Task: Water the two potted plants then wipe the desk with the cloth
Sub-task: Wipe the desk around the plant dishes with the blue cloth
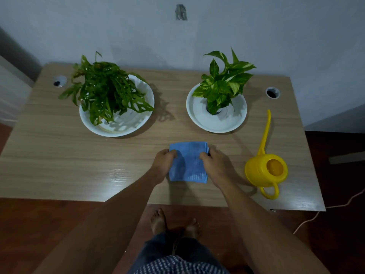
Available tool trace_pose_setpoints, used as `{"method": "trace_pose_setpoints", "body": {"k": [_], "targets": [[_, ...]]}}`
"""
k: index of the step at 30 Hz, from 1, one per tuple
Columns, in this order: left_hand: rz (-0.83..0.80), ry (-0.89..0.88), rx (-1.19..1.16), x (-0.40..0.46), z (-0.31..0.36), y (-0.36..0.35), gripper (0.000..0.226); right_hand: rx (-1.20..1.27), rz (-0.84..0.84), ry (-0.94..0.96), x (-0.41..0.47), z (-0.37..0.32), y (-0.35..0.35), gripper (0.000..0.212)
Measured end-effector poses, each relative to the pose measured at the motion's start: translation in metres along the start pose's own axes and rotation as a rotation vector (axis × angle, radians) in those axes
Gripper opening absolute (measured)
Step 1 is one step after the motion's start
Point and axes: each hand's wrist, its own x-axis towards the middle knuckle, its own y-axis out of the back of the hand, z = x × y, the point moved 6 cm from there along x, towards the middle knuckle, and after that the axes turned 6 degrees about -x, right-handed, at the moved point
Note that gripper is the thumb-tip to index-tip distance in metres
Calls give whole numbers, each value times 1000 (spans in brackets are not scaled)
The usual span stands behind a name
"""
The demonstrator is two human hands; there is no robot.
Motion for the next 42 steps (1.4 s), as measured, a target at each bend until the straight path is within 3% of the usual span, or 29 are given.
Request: {"method": "trace_pose_setpoints", "body": {"k": [4,9,14,18,20,23,25,27,30,34,42], "targets": [[-54,-104,-9,0,23,9,7,42,-18,65,0,-18,-6,18],[-47,-232,12,15,55,36,23,103,-48,188,16,-58,-27,28],[84,-309,64,36,69,56,31,43,59,197,37,-78,-43,33],[367,-439,446,23,64,87,29,-349,318,214,32,-80,-50,54],[405,-476,533,13,54,99,27,-556,380,293,23,-85,-58,47],[471,-548,747,6,37,118,30,-738,344,474,19,-93,-80,37],[493,-510,858,7,19,132,46,-828,294,571,26,-97,-96,40],[505,-430,881,12,-2,146,76,-968,262,618,37,-95,-111,47],[528,-340,869,22,-24,157,104,-1142,246,610,51,-77,-130,62],[589,-295,888,32,-33,157,112,-1182,311,546,63,-62,-145,71],[662,-335,914,40,-39,157,113,-1123,310,472,134,-116,-168,72]]}}
